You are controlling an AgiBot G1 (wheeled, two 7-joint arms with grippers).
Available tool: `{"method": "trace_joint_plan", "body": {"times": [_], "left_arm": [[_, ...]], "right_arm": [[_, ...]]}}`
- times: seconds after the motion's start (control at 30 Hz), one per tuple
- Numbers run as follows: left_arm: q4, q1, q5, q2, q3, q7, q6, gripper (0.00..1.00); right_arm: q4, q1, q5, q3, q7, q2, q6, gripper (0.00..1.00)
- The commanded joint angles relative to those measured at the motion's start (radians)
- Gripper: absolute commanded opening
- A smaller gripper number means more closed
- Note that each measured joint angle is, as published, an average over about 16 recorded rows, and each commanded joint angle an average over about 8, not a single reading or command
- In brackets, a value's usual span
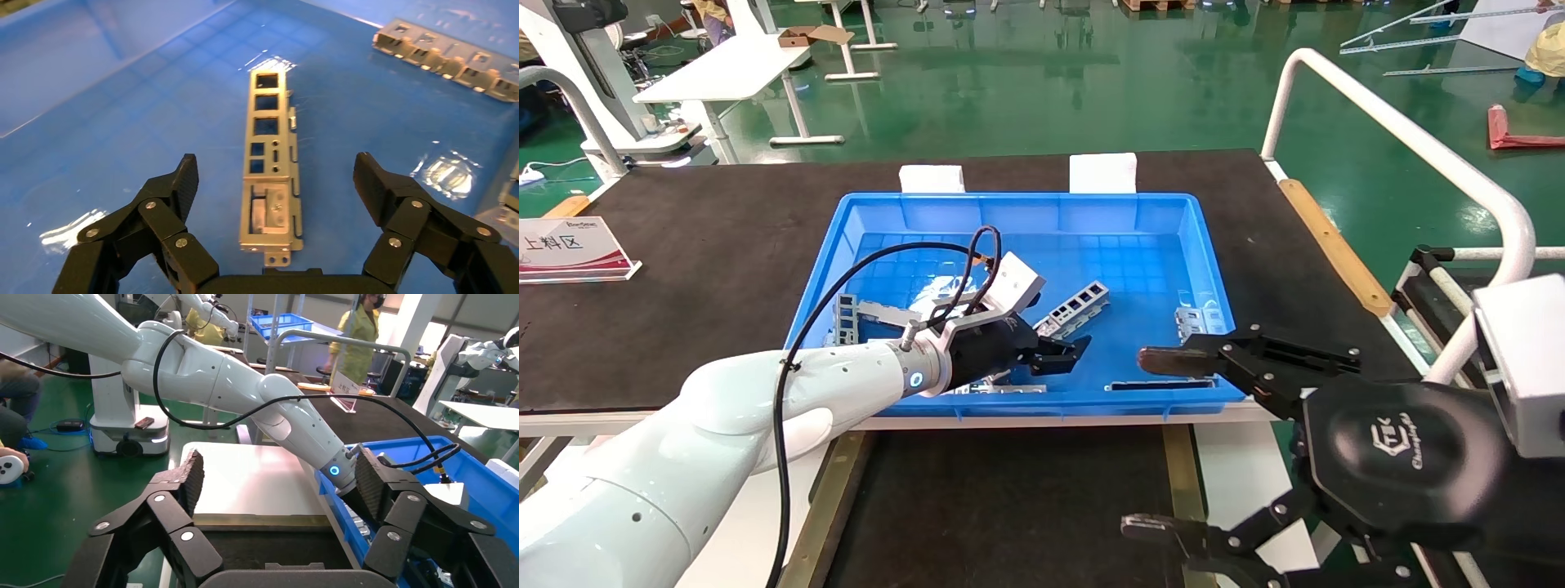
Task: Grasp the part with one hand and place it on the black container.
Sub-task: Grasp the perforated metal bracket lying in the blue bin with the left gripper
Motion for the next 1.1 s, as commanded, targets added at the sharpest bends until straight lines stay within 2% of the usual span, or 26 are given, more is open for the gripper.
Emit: {"method": "trace_joint_plan", "body": {"times": [0.03, 0.57, 1.1], "left_arm": [[-0.002, 0.002, -0.016, 0.0, 0.02, -0.006, -0.019, 0.0], [-0.015, 0.015, -0.149, -0.002, 0.13, 0.018, -0.086, 0.0], [-0.013, -0.007, -0.249, -0.007, 0.204, 0.095, -0.072, 0.0]], "right_arm": [[0.0, 0.0, 0.0, 0.0, 0.0, 0.0, 0.0, 0.0], [0.0, 0.0, 0.001, -0.001, -0.001, 0.0, 0.001, 0.0], [0.0, 0.0, 0.002, -0.002, -0.001, 0.001, 0.001, 0.0]]}}
